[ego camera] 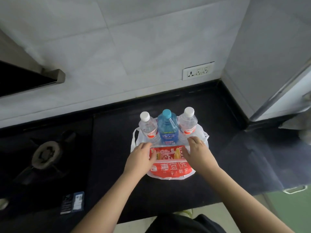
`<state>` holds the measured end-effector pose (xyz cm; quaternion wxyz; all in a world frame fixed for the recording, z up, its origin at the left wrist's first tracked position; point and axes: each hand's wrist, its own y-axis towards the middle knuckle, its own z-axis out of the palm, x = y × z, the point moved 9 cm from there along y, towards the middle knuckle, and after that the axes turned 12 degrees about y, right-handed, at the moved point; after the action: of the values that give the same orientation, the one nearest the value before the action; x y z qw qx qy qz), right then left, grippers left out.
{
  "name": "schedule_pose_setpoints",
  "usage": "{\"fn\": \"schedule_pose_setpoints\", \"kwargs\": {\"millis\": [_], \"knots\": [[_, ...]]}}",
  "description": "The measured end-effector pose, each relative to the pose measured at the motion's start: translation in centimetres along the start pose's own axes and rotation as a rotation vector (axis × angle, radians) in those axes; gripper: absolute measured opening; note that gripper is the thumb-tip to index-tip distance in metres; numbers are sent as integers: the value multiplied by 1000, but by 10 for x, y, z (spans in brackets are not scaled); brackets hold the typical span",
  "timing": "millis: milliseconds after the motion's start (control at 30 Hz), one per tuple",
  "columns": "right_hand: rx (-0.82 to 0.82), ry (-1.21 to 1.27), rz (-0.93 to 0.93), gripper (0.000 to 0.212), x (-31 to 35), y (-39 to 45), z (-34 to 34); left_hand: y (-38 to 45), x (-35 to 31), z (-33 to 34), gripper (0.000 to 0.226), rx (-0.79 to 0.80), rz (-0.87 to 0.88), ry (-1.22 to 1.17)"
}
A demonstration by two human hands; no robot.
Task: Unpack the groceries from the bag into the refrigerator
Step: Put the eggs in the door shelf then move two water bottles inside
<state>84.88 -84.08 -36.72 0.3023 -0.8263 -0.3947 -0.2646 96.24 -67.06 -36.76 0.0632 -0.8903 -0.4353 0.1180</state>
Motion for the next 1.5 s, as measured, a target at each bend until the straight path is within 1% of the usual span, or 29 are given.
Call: {"fn": "schedule_pose_setpoints", "kwargs": {"millis": [233,300,367,433,500,567,633,700,767,867,933,1000,1033,1167,1333,1367,1467,1500], "knots": [[9,159,165,53,-22,15,8,24,29,36,41,190,-311,-364],[4,214,200,52,-28,21,12,29,35,44,48,217,-370,-458],[-13,289,262,52,-33,27,15,34,39,48,57,219,-390,-504],[-58,364,295,49,-36,33,17,39,40,47,62,208,-387,-556],[-117,424,288,43,-37,39,15,44,39,47,65,195,-376,-618],[-176,460,290,44,-38,45,10,48,38,44,68,158,-346,-628],[-223,481,286,47,-37,49,8,55,37,37,59,92,-298,-564],[-263,483,280,35,-35,54,6,62,35,30,43,40,-276,-525],[-290,488,280,30,-32,57,5,66,32,26,36,29,-275,-534],[-300,501,277,30,-30,59,3,71,28,27,36,24,-244,-580],[-310,521,263,27,-32,59,1,72,28,30,42,18,-240,-625],[-310,525,255,29,-34,59,0,71,30,32,51,2,-265,-658],[-311,528,256,30,-36,58,0,70,32,33,52,-15,-282,-661],[-325,543,236,37,-38,54,-3,61,33,29,40,-126,-313,-667],[-313,538,167,36,-26,36,-16,52,39,21,46,-170,-318,-665],[-314,531,161,38,-24,31,-20,49,41,15,48,-196,-310,-669],[-336,544,167,56,-21,16,-32,35,45,-9,46,-282,-249,-660],[-343,564,153,57,-19,12,-38,29,47,-17,44,-300,-229,-657]]}}
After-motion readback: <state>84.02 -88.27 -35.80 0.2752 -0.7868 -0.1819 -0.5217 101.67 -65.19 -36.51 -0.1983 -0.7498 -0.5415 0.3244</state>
